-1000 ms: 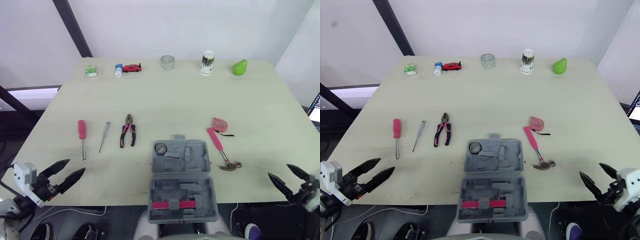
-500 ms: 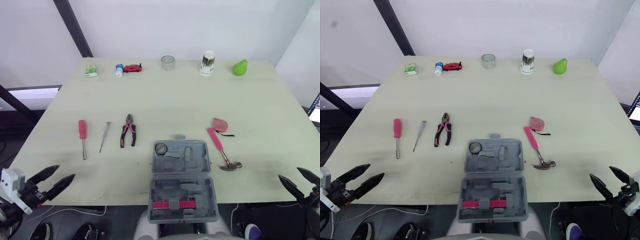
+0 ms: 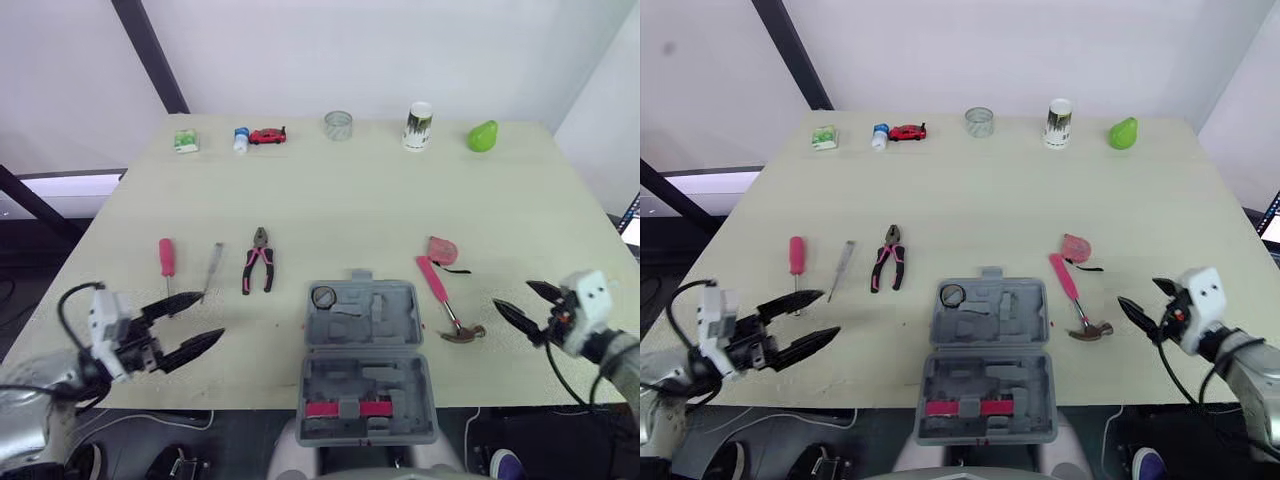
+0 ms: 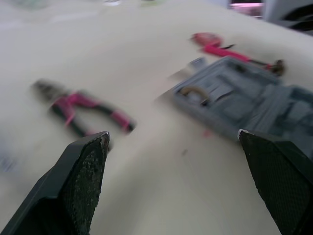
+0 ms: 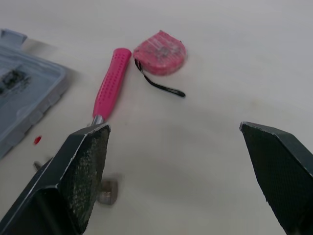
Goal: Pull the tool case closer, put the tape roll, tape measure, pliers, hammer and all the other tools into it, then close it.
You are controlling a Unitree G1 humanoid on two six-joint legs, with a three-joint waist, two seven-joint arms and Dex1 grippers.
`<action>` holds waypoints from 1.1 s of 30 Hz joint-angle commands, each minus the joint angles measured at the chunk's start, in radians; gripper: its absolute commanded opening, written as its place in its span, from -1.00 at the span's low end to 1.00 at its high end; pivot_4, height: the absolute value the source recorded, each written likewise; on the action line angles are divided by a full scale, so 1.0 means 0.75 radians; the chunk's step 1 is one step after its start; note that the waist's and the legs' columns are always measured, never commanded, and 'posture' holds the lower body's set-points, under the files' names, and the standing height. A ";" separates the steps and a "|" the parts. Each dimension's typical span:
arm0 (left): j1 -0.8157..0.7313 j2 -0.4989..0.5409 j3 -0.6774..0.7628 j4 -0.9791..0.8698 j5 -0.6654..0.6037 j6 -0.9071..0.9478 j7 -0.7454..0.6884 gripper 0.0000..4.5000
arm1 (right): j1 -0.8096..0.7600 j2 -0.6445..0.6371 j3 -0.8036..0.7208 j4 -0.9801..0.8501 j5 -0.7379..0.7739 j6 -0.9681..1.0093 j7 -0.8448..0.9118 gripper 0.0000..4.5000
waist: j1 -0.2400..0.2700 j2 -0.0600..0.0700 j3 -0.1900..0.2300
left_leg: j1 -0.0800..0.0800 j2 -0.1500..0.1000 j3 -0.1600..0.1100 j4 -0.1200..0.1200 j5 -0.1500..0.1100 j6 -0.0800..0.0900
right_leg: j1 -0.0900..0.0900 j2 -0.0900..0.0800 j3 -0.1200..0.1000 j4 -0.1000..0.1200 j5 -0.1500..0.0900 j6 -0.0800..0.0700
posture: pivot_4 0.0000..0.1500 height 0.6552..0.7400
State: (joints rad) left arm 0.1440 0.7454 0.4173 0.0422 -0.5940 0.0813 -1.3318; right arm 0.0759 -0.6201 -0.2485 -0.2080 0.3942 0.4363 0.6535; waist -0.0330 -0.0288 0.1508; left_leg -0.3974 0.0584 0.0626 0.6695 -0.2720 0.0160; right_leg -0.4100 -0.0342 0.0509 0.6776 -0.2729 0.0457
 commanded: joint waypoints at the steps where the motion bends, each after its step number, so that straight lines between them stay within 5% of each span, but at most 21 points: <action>1: -0.065 0.007 -0.053 -0.154 -0.067 0.101 0.040 1.00 | -0.161 0.076 0.106 0.104 -0.114 0.018 -0.140 0.98 | -0.003 0.000 0.000 | 0.000 0.000 0.000 0.000 0.000 0.000 | 0.000 0.001 0.000 0.000 0.000 0.000 | 1.00 1.00; 10: -0.155 0.065 -0.139 -0.314 -0.129 0.267 0.020 1.00 | -0.410 0.269 0.303 0.408 -0.278 -0.055 -0.248 0.98 | -0.006 0.002 0.001 | -0.002 0.000 -0.001 0.000 0.000 0.000 | -0.001 0.001 0.000 0.000 0.000 0.000 | 1.00 1.00; 22: -0.136 0.061 -0.165 -0.350 -0.119 0.250 0.002 1.00 | -0.544 0.368 0.316 0.651 -0.333 -0.103 -0.279 0.98 | -0.014 0.002 0.001 | -0.001 0.000 0.000 0.000 0.000 0.000 | -0.001 0.002 0.001 0.001 0.000 0.000 | 1.00 1.00; 25: -0.149 0.059 -0.165 -0.354 -0.127 0.253 0.004 1.00 | -0.548 0.363 0.352 0.673 -0.338 -0.068 -0.231 0.63 | -0.013 0.001 0.001 | 0.000 0.000 0.000 0.000 0.000 0.000 | 0.000 0.002 0.001 0.001 0.000 0.000 | 1.00 1.00; 28: -0.154 0.057 -0.165 -0.350 -0.128 0.253 0.003 1.00 | -0.552 0.368 0.360 0.692 -0.352 -0.043 -0.237 -0.09 | -0.011 0.002 0.001 | 0.000 0.000 -0.001 0.000 0.000 0.000 | 0.000 0.003 0.001 0.001 0.000 0.000 | 1.00 1.00; 30: -0.149 0.053 -0.162 -0.350 -0.132 0.254 0.003 1.00 | -0.547 0.375 0.362 0.694 -0.362 -0.028 -0.250 -0.30 | -0.013 0.001 0.001 | 0.000 0.000 0.000 0.000 0.000 0.000 | 0.000 0.002 0.001 0.001 0.000 0.000 | 1.00 1.00; 33: -0.149 0.051 -0.156 -0.333 -0.132 0.248 -0.003 1.00 | -0.519 0.379 0.386 0.674 -0.387 -0.039 -0.254 -0.93 | -0.013 0.000 0.000 | 0.000 0.000 -0.001 0.000 0.000 0.000 | 0.000 0.002 0.001 0.001 0.000 0.000 | 1.00 1.00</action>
State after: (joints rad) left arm 0.0357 0.7824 0.2832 -0.1880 -0.6725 0.2778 -1.3266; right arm -0.3423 -0.3394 0.0191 0.2815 0.1232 0.3874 0.4701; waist -0.0425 -0.0285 0.1508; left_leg -0.3977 0.0583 0.0620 0.6696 -0.2719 0.0160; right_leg -0.4102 -0.0324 0.0516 0.6784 -0.2727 0.0460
